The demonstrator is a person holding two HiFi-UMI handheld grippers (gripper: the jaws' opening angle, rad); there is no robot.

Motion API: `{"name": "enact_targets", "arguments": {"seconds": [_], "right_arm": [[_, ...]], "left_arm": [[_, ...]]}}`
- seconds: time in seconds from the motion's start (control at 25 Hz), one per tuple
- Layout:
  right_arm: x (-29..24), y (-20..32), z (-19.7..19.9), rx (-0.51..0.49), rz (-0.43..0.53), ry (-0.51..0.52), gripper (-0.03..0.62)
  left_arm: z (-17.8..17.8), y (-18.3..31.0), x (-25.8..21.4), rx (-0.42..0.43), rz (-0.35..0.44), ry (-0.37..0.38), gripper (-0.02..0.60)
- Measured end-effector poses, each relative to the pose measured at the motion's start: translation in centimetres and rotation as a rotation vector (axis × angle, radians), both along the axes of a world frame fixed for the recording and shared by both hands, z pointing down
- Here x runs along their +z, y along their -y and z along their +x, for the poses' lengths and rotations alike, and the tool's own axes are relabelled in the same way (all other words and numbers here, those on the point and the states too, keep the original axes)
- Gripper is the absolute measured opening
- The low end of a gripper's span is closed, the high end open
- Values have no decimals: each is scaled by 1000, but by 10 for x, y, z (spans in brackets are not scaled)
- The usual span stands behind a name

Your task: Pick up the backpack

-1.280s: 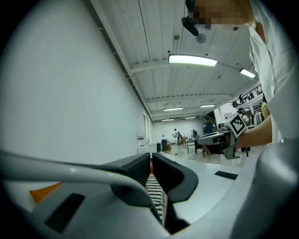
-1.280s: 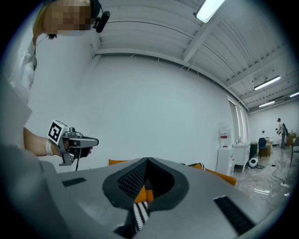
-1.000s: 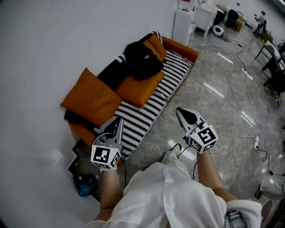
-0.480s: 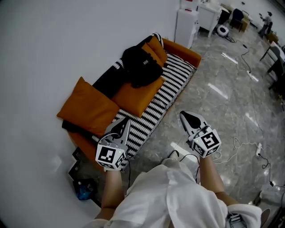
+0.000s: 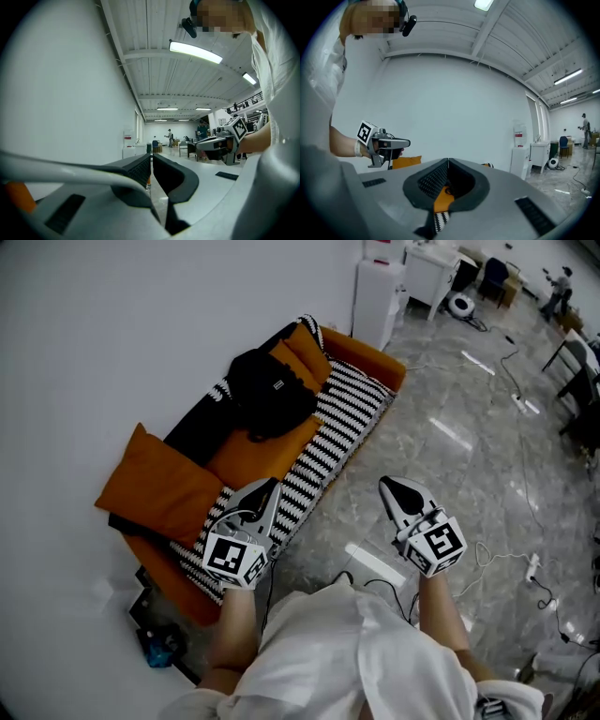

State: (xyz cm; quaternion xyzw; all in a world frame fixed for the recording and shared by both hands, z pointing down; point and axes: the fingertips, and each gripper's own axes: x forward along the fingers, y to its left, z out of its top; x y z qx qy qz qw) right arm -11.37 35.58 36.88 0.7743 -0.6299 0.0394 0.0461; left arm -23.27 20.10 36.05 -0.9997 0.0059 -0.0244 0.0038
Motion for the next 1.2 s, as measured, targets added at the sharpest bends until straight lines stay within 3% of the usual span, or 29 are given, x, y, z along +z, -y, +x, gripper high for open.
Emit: {"name": "enact_targets", "arguments": {"seconds": [0.28, 0.64, 0.88, 1.2], "right_arm": [[13, -25, 57, 43, 1, 44, 18], [27, 2, 105, 38, -23, 51, 18], [26, 50, 158, 33, -42, 36, 18], [9, 157, 222, -27, -38, 22, 18]], "left_arm": [[59, -26, 1, 57, 13, 20, 34], [120, 0, 15, 80, -10, 26, 34], [177, 44, 20, 81, -29, 8, 34], [231, 143, 11, 31, -36, -5, 34]]}}
